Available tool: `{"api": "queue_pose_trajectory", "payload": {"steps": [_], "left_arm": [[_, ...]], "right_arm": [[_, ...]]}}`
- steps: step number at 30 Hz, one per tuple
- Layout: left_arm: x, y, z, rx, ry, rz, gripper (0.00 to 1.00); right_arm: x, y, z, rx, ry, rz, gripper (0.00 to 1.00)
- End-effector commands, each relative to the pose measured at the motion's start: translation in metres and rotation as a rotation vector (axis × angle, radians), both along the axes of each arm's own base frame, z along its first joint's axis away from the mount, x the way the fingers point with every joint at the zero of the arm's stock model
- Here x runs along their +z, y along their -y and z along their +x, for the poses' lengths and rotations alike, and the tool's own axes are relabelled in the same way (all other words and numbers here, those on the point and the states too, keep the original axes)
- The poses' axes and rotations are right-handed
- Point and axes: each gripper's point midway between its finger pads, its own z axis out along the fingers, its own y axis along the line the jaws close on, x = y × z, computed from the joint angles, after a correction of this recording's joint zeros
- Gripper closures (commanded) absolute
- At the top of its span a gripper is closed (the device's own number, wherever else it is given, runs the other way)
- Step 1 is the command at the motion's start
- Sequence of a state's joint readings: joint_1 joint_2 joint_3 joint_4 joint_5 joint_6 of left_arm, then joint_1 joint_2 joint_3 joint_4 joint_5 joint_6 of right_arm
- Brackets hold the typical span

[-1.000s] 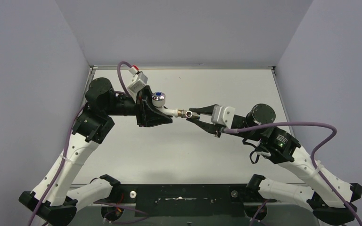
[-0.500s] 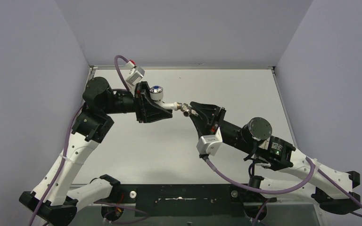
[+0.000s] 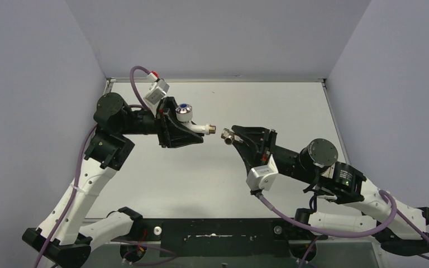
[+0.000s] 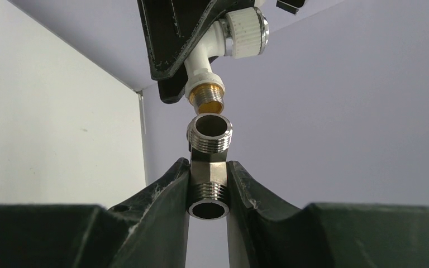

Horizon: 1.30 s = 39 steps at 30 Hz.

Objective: Install the water faucets
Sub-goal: Install the water faucet onto the adaptor.

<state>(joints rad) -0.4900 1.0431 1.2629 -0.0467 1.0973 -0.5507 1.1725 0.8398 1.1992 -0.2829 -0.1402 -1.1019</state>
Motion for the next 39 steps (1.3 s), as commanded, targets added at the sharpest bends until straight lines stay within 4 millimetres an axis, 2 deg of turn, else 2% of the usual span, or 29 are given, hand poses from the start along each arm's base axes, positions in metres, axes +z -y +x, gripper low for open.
{"api": "queue_pose_trajectory", "payload": {"steps": [1, 12, 28, 39], "left_arm": [[0.026, -0.007, -0.023, -0.065, 0.129, -0.064, 1.0], [0.023, -0.008, -0.027, -0.089, 0.117, -0.057, 1.0], [0.019, -0.007, -0.029, -0.105, 0.114, -0.045, 1.0], [0.019, -0.007, -0.031, -0.111, 0.119, -0.044, 1.0]], "right_arm": [[0.04, 0.011, -0.018, 0.067, 0.017, 0.128, 1.0], [0.051, 0.001, -0.018, 0.091, 0.018, 0.143, 1.0], [0.049, -0.007, -0.02, 0.118, 0.002, 0.114, 1.0], [0.039, -0.014, -0.02, 0.13, -0.034, 0.054, 1.0]]}}
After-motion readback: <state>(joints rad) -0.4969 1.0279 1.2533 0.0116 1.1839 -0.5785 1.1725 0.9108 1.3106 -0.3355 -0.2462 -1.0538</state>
